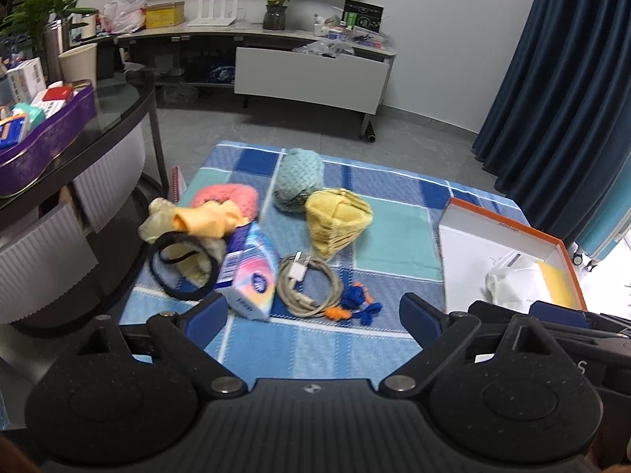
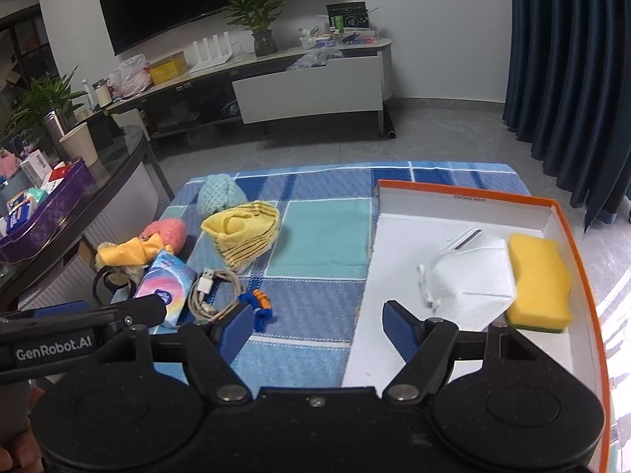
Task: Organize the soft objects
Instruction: 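Withdraw both open tools from the box back over the table, then grasp the black goggle strap with the left tool while the right tool approaches the earplugs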
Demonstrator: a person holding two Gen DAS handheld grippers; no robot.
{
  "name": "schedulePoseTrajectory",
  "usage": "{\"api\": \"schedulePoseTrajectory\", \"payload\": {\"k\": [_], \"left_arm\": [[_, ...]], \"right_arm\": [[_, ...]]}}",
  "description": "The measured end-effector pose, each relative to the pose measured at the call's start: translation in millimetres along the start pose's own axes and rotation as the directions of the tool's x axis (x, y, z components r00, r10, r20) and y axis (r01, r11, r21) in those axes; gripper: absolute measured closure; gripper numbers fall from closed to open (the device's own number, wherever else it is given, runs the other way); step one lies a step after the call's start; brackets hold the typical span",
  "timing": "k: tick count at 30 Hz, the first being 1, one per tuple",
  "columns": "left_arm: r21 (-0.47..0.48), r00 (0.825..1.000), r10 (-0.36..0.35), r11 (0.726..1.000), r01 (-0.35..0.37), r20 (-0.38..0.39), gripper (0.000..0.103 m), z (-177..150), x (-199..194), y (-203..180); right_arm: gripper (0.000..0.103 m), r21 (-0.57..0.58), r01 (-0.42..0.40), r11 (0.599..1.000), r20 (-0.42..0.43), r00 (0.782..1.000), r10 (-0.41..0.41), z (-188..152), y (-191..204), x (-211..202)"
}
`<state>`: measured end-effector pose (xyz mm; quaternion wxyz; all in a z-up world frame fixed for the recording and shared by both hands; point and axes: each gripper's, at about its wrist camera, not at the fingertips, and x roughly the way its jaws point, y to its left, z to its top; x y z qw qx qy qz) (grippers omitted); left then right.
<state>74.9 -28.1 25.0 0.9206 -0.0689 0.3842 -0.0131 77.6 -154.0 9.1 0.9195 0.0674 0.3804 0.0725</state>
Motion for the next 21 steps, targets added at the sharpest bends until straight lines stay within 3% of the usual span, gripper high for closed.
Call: {"api": "schedulePoseTrajectory", "payload": {"k": [6,12,21], "left_arm": [[-0.031,1.000,0.013,0.999,-0.012,0.008,0.005,-12.9,-3.9,22.5],[-0.099,0.997,0.074,0.992,-0.074,-0.002,0.005,-26.5,3.7,58.8],[-0.170,0.993,0.122,0.978,-0.119,0.006,0.005,-11.7,24.2,96.3]], "right_arm": [[0.017,-0.027,-0.038,0.999,-0.030,0.999,0.037,-11.1,18.2,10.7],[0.017,-0.037,-0.061,0.997,-0.048,0.997,0.059,-21.4,23.9,15.4],[0.017,-0.028,-0.060,0.998,-0.067,0.996,0.058,-26.5,22.9,24.7]]}}
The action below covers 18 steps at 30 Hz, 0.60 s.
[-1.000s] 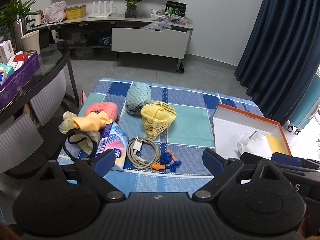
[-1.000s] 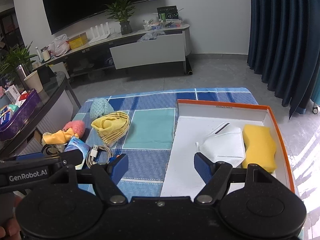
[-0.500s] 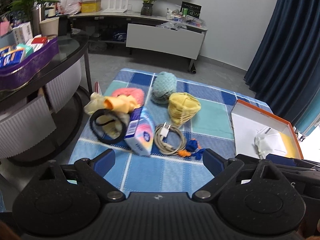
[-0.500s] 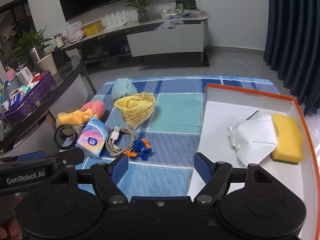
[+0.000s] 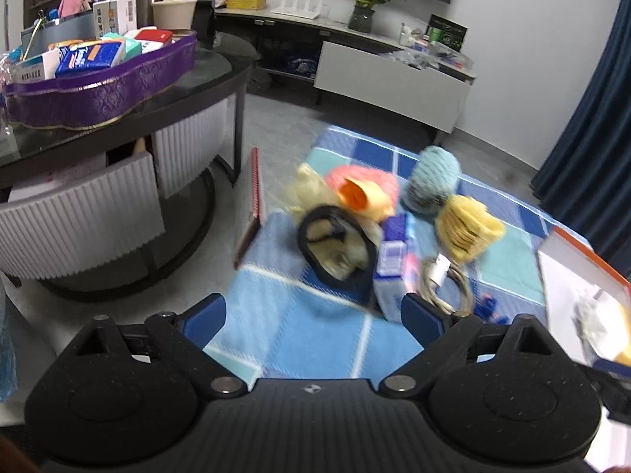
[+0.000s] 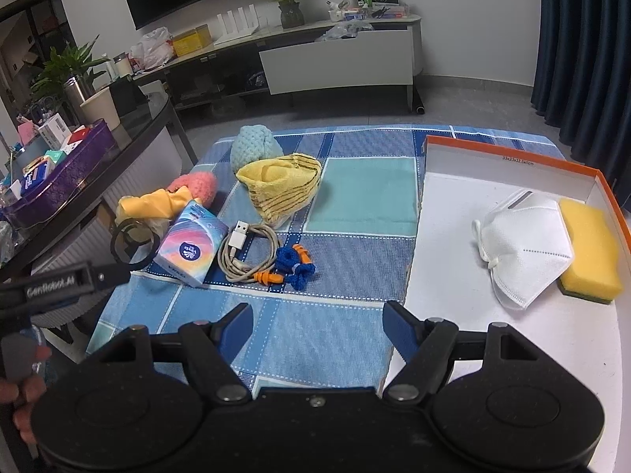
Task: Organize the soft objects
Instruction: 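Grasp the black goggle strap with the left tool while the right tool approaches the earplugs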
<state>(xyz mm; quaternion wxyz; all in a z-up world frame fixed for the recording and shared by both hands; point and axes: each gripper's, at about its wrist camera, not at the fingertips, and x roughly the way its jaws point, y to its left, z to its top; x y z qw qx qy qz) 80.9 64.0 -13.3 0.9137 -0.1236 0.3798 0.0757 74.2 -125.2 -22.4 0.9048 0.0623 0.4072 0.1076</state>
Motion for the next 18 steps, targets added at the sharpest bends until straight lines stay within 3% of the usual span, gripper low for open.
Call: {"api": "schedulePoseTrajectory", "payload": {"k": [5,12,18], "left_arm": [[-0.037,1.000,0.001,0.999,-0.001,0.010,0.005,13.8,17.0,12.8],[0.034,1.000,0.028,0.999,-0.028,0.001,0.009,19.5,35.1,14.4],[0.027,0.999,0.047,0.999,-0.046,-0.019,0.038,22.2,51.2,18.2]], "right_arm": [[0.017,-0.003,0.001,1.000,0.002,1.000,-0.001,1.1,-1.9,0.7],[0.017,0.001,0.007,1.000,-0.007,1.000,-0.007,1.1,-3.4,7.0],[0.017,-0.006,0.008,1.000,-0.020,1.000,-0.008,0.5,-1.6,13.2]]}}
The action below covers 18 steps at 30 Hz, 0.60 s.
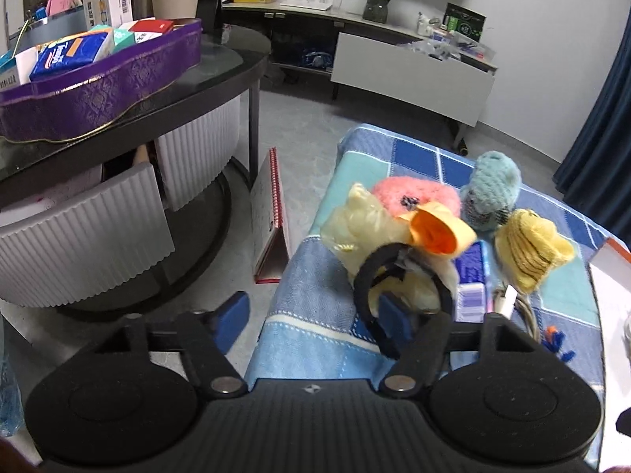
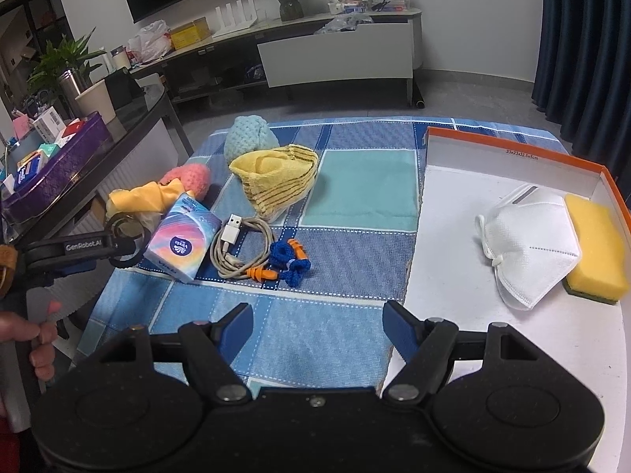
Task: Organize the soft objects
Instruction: 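Grasp the black goggle strap with the left tool while the right tool approaches the earplugs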
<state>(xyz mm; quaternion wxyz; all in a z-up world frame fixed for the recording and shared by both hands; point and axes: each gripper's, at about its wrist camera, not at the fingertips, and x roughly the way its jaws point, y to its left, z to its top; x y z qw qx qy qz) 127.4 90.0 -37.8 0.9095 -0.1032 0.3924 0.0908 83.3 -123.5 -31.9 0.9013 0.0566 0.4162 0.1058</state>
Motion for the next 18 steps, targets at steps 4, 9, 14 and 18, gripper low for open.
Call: {"api": "schedulePoseTrajectory", "payload": {"k": [4,9,14,18], "left_arm": [[0.026,1.000,-0.016,1.000,0.016,-0.001,0.092,-0.2,4.7,-3.3],[0.013,0.993,-0.078,0.997,0.077,0.091,0.095,-5.4,-16.5,-3.8],[0.022,0.978,-0.118,0.993,0.116,0.171,0.095,-12.6,-45.8,-5.6],[0.019,0.969,-0.146,0.989,0.145,0.198,0.095,-12.7,-63.6,-9.1]], "right_arm": [[0.017,-0.006,0.007,1.000,-0.004,1.000,-0.007,1.0,-0.1,2.0],[0.017,-0.005,0.015,1.000,-0.007,1.000,-0.015,2.2,-1.0,6.0],[0.017,-0.012,0.005,1.000,-0.007,1.000,-0.005,2.4,1.7,8.4],[0.017,-0.014,-0.005,1.000,-0.006,1.000,0.005,2.9,2.1,12.9]]}}
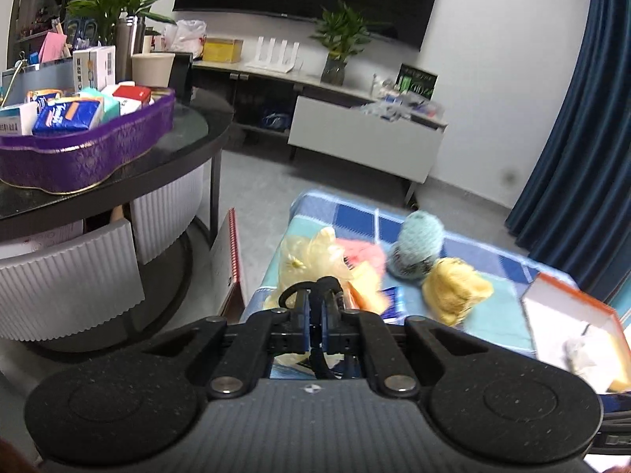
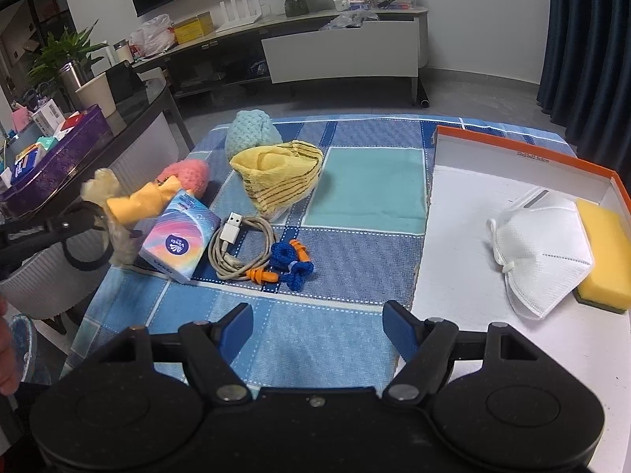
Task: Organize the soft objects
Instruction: 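Grasp the black goggle strap with the left tool while the right tool approaches the earplugs, then grasp the blue-orange earplugs with the right tool while the left tool lifts the goggles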
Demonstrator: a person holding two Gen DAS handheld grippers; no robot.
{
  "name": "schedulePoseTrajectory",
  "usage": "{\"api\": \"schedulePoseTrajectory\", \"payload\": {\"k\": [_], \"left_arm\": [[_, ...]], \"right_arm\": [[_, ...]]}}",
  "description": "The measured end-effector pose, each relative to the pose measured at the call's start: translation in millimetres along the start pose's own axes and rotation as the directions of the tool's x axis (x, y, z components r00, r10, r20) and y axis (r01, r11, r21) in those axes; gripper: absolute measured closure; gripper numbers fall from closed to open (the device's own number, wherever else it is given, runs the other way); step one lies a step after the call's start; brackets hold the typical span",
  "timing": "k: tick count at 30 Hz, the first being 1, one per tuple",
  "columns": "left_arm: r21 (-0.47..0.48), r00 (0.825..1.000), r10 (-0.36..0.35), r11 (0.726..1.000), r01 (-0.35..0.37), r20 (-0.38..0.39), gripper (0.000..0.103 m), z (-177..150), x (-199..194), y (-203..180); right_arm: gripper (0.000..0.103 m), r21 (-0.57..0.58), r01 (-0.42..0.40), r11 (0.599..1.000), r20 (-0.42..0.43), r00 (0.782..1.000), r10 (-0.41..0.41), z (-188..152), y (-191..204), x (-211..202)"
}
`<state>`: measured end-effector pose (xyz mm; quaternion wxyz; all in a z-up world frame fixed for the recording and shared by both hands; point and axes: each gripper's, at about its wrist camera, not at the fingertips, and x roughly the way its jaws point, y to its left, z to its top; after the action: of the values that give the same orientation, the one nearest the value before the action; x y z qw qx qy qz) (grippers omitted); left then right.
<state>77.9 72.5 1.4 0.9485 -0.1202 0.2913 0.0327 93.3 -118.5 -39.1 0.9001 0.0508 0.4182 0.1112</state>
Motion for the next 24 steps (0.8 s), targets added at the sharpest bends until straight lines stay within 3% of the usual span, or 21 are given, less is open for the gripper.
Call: {"api": "schedulePoseTrajectory", "payload": {"k": [6,11,12,16,22,24], "left_arm": [[0.033,0.996,-0.067,0.997,0.065,0.052,0.095,8.9,-25.5,-14.5],[0.040,0.995,-0.098,0.994,0.097,0.035,0.095,5.4,-30.3,-17.2],[0.046,0.994,-0.099,0.994,0.098,0.034,0.095,3.9,-30.3,-17.7],[0.058,0.994,-0.102,0.993,0.100,0.029,0.095,-3.7,-31.9,-17.6],[0.054,0.992,-0.127,0.991,0.126,0.007,0.095,-8.8,-29.2,-14.3],[0.052,0.991,-0.135,0.990,0.134,0.013,0.095,-9.5,-33.0,-13.1]], "right_arm": [[0.017,-0.003,-0.031,1.000,0.002,1.000,0.031,5.7,-3.3,12.3],[0.019,-0.092,-0.042,0.995,-0.008,0.999,0.041,15.0,3.9,31.1],[0.023,-0.103,-0.039,0.994,-0.012,0.999,0.038,16.1,4.5,34.3],[0.028,-0.133,-0.103,0.986,-0.029,0.995,0.100,15.4,5.4,43.4],[0.027,-0.228,-0.081,0.970,-0.016,0.997,0.079,21.1,16.5,54.3],[0.032,-0.246,-0.086,0.965,-0.009,0.996,0.086,23.8,19.5,54.6]]}}
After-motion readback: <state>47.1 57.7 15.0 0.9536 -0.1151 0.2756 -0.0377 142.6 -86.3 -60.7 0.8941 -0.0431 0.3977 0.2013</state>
